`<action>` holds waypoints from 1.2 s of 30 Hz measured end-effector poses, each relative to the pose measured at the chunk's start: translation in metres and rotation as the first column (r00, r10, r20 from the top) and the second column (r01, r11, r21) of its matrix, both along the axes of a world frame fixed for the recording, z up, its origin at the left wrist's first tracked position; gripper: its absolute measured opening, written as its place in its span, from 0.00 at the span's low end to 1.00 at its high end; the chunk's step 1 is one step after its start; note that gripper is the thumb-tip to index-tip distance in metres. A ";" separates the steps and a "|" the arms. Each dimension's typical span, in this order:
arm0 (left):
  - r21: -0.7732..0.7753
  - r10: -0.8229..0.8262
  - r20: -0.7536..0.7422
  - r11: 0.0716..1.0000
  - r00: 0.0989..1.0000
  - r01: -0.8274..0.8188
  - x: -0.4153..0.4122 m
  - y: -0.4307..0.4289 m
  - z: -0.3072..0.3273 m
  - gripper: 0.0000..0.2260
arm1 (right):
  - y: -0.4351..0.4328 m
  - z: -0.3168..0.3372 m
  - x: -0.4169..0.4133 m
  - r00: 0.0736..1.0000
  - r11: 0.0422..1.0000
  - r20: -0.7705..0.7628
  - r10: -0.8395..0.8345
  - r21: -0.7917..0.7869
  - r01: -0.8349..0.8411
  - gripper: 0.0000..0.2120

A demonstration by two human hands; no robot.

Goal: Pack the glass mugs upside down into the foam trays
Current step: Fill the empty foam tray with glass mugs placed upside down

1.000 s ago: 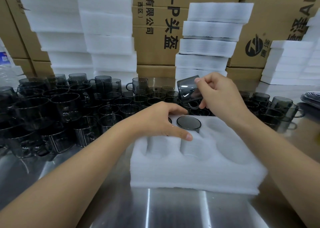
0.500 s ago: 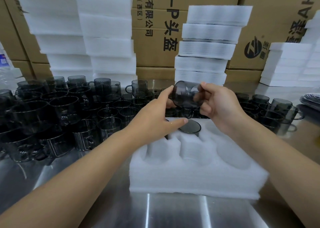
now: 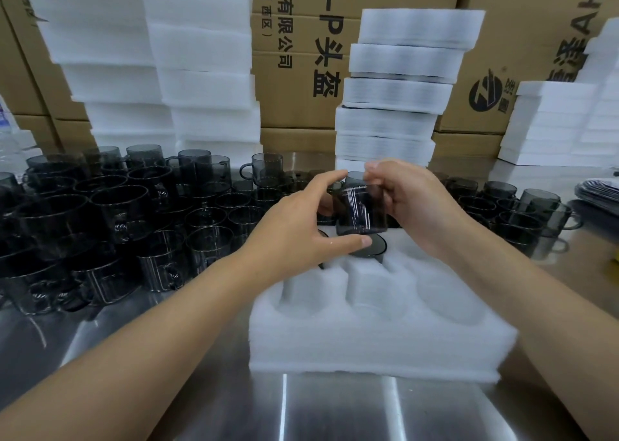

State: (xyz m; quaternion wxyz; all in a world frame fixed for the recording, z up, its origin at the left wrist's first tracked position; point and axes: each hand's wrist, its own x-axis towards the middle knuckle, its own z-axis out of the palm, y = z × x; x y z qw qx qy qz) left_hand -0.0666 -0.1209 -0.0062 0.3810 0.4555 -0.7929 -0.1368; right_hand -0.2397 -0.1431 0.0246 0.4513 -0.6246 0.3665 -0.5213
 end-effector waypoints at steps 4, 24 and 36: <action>0.051 -0.068 -0.071 0.996 0.995 0.072 0.001 -0.002 0.000 0.19 | -0.002 0.010 -0.018 0.978 0.984 -0.178 0.113 -0.113 -0.134 0.11; 0.067 -0.128 -0.037 0.989 0.991 0.130 -0.001 -0.002 -0.001 0.34 | 0.017 0.041 -0.060 0.733 0.992 -0.679 0.042 -0.058 -0.111 0.20; 0.060 -0.116 -0.001 0.992 0.993 0.116 -0.001 -0.002 -0.002 0.28 | 0.020 0.041 -0.061 0.263 0.994 -0.959 -0.102 -0.091 0.056 0.18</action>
